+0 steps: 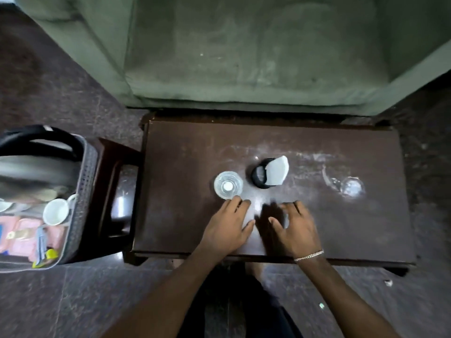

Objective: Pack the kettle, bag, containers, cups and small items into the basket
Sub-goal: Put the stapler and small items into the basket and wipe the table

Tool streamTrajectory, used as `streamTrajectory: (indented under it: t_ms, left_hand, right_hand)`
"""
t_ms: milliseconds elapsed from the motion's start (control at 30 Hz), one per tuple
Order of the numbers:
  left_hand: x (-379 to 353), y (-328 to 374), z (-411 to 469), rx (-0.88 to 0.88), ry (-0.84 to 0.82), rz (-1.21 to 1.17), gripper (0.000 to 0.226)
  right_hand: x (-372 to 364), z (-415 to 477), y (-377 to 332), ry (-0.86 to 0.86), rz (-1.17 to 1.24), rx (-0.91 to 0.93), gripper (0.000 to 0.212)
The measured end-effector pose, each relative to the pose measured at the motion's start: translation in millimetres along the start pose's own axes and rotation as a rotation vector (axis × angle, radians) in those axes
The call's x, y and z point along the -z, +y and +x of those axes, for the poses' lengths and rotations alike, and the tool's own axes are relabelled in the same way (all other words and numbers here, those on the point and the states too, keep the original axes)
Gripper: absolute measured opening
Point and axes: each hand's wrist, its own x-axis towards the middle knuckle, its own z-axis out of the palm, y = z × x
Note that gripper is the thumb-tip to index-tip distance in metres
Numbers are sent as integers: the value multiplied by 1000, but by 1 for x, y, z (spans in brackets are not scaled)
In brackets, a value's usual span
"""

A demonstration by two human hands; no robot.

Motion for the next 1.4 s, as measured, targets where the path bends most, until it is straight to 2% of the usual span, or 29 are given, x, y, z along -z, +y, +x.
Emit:
streamTrajectory:
  t_ms: [133,333,700,933,1167,1267,1400]
  left_hand:
    - [-34,34,16,25,-187,8,52]
    - [-67,56,31,50,-299,-12,53]
    - [-73,45,26,59,-299,-22,48]
    - [-40,17,-3,64,-232,-28,51]
    - [24,-40,-52,75,-130,-37,61]
    - [55,-64,-74,91,-52,-25,56]
    - [98,-100,-105,217,86,-60,50]
  right_hand:
    - [-5,-7,53,1,-55,-75,50]
    - [-25,-18,107,-73,-11,-151,52]
    - [-36,-15,104,-33,23,-163,29]
    - [-23,-15,35,35,101,-2,20]
    - [-25,-7,-83,36,205,259,12]
    - [-30,-5,-138,2,233,371,18]
    - [-47,-4,-210,-55,262,501,22]
